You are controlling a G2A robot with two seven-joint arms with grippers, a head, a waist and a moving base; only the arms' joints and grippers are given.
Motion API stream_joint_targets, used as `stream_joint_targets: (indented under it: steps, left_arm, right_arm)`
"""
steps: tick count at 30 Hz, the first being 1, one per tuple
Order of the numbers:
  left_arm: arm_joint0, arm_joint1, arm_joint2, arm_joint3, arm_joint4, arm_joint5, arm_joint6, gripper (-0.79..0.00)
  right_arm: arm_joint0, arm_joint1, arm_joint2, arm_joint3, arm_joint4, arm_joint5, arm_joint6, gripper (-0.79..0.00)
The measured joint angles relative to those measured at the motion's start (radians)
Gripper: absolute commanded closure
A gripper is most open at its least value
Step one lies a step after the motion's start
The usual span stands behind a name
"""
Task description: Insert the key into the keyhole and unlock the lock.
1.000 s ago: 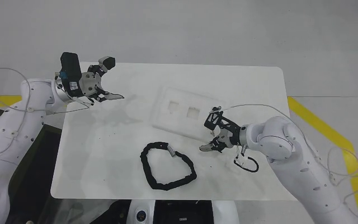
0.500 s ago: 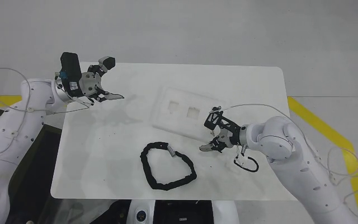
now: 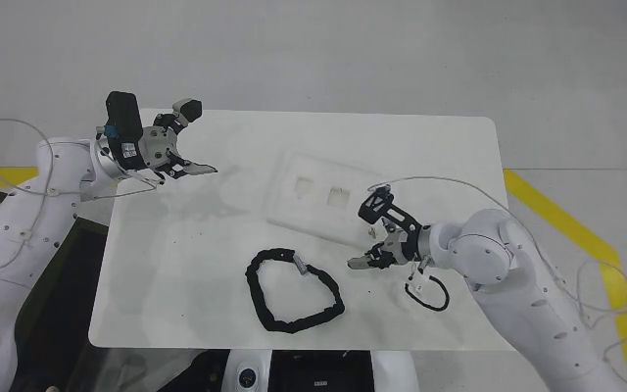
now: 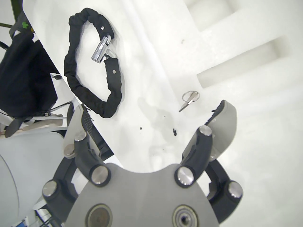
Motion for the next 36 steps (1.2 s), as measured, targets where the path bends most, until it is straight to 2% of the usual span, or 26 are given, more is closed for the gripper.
stream_joint_targets:
  steps: [7, 8, 9, 14, 16, 29, 36]
  left_arm:
    - [0.0, 0.0, 0.0, 0.0, 0.0, 0.0, 0.0, -0.785]
    - [0.0, 0.0, 0.0, 0.0, 0.0, 0.0, 0.0, -0.785]
    - [0.0, 0.0, 0.0, 0.0, 0.0, 0.0, 0.0, -0.785]
    - [0.0, 0.0, 0.0, 0.0, 0.0, 0.0, 0.0, -0.785]
    - [0.0, 0.0, 0.0, 0.0, 0.0, 0.0, 0.0, -0.785]
    - [0.0, 0.0, 0.0, 0.0, 0.0, 0.0, 0.0, -0.785]
    - [0.0, 0.0, 0.0, 0.0, 0.0, 0.0, 0.0, -0.785]
  right_arm:
    - [0.01, -0.004, 0.007, 0.046, 0.074, 0.095, -0.025, -0.785]
    - [0.011, -0.005, 0.007, 0.049, 0.078, 0.103, -0.028, -0.754]
    - [0.013, -0.005, 0.008, 0.052, 0.081, 0.111, -0.029, -0.622]
    - [0.019, -0.004, 0.006, 0.054, 0.075, 0.154, -0.018, -0.483]
    - [0.021, -0.003, 0.003, 0.052, 0.068, 0.171, -0.012, -0.394]
    - [0.037, -0.002, -0.005, 0.067, 0.034, 0.243, -0.003, -0.382]
    - [0.045, -0.003, -0.011, 0.085, 0.042, 0.255, -0.013, -0.323]
